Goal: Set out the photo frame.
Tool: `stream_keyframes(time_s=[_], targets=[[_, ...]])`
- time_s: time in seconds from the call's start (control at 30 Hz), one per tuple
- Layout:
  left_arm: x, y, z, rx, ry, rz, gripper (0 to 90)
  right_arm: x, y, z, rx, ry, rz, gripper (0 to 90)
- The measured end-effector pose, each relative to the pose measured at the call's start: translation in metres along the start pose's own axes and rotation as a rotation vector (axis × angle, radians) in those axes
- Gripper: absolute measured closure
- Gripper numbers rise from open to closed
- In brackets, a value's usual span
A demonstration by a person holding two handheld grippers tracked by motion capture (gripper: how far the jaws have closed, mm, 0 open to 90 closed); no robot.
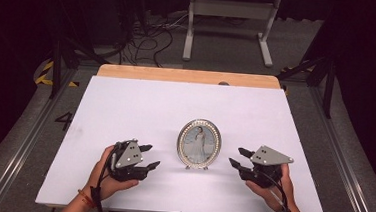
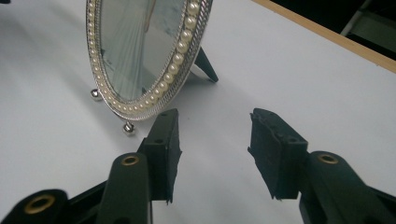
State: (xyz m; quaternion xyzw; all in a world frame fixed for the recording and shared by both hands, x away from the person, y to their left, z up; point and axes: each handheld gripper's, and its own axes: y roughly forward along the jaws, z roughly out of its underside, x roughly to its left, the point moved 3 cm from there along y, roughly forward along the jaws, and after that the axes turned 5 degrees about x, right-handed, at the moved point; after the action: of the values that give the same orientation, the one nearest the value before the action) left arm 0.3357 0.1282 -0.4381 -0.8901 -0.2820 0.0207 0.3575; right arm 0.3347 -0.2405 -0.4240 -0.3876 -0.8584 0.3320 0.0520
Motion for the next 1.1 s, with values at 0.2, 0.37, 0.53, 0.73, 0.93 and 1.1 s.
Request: stream_keyframes(time_s=[0.2,0.37,0.53,0.73,0.93,1.1], targets=[[0.006,-0.008,0.019,0.015,-0.046,-0.039,31.8,-0.003,-0.004,0.014,0.042,-0.04,0.03,44.0],[0.011,-0.015,0.035,0.035,-0.071,-0.055,26.0,-0.004,-0.006,0.025,0.057,-0.034,0.032,36.4],[0.011,-0.019,0.05,0.042,-0.089,-0.069,21.9,-0.005,-0.009,0.034,0.078,-0.05,0.046,25.9],[0.01,-0.026,0.064,0.036,-0.112,-0.066,17.3,-0.009,-0.014,0.044,0.059,-0.015,0.059,21.9],[0.016,-0.04,0.083,-0.027,-0.202,-0.111,13.7,-0.014,-0.019,0.061,0.029,0.045,0.065,18.3],[0.021,-0.047,0.088,-0.06,-0.225,-0.128,11.8,-0.017,-0.023,0.067,0.012,0.046,0.073,16.9]])
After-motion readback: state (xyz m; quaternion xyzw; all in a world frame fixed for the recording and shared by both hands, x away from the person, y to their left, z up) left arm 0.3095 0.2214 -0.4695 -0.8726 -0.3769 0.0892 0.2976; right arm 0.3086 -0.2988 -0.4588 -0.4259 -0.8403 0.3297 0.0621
